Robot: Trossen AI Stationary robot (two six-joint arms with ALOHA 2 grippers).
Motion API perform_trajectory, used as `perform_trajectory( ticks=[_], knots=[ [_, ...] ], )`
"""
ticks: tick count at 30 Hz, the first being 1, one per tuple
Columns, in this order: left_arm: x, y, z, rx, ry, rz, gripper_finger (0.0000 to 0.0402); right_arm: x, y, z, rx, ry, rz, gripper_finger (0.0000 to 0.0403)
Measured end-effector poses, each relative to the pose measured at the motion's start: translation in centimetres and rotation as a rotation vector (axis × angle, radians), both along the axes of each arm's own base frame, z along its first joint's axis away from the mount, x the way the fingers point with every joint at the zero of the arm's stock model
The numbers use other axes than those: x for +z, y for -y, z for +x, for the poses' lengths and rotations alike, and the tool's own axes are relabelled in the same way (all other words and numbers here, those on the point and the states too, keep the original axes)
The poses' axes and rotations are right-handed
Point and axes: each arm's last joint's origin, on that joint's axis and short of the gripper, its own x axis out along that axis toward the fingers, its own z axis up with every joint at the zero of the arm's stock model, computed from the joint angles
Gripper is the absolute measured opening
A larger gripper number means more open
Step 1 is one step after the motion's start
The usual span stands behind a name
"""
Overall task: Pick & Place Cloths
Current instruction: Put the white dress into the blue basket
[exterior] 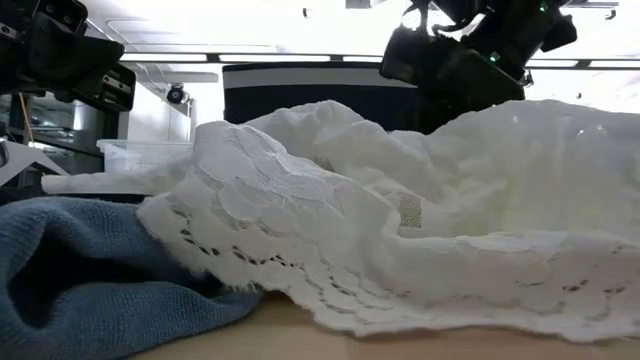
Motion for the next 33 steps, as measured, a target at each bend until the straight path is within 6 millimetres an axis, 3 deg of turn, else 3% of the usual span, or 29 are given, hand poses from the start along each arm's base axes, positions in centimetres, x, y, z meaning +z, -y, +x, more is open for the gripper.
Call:
perform_trajectory(
  ticks=[2,8,20,33],
  knots=[
    [0.0,0.0,0.0,0.0,0.0,0.0,0.0001,0.0,0.1,0.1,-0.006,0.0,0.036,0.0017],
    [0.0,0.0,0.0,0.0,0.0,0.0,0.0001,1.1,-0.3,1.0,-0.035,0.065,0.123,0.0015],
    [0.0,0.0,0.0,0.0,0.0,0.0,0.0001,11.0,-1.1,5.0,0.033,0.262,0.105,0.0012],
    [0.0,0.0,0.0,0.0,0.0,0.0,0.0001,20.2,-0.8,5.2,-0.041,0.346,0.055,0.0011]
  ],
)
